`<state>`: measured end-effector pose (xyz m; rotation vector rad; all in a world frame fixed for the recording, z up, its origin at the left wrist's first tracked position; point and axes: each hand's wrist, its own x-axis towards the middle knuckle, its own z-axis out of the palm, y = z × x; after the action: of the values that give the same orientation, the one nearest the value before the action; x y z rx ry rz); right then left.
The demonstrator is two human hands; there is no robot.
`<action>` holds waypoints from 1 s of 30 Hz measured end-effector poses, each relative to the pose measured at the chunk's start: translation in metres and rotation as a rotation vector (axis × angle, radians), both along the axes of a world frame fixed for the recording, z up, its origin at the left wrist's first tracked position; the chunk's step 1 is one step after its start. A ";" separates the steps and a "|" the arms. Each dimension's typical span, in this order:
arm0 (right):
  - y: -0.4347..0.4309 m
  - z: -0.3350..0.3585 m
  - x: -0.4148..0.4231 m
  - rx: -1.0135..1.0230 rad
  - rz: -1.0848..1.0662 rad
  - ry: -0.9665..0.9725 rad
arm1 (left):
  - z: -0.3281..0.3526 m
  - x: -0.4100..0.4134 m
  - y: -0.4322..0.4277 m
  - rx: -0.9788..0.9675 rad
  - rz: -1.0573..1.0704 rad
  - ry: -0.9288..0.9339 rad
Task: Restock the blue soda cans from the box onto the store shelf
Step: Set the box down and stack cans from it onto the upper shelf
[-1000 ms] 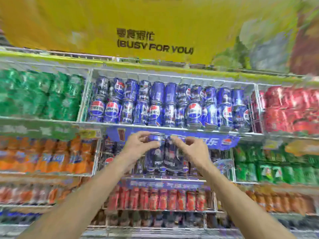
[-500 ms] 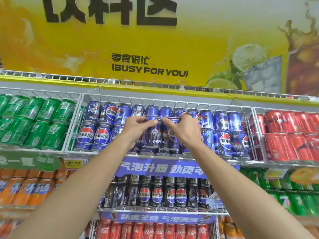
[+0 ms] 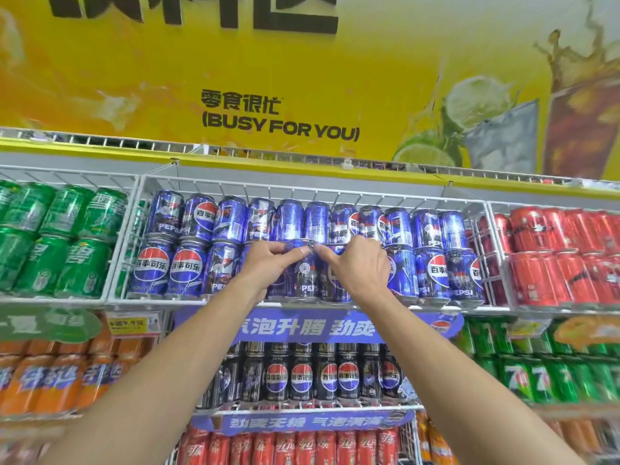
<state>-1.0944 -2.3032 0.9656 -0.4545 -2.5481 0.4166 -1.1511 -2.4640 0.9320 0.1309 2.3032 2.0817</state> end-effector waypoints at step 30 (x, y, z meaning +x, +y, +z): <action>0.011 -0.002 -0.008 0.053 0.062 0.006 | 0.004 -0.004 0.010 -0.210 0.189 0.016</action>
<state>-1.1020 -2.2922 0.9633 -0.3557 -2.5663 0.3714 -1.1555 -2.4543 0.9359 -0.0790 2.6180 1.9015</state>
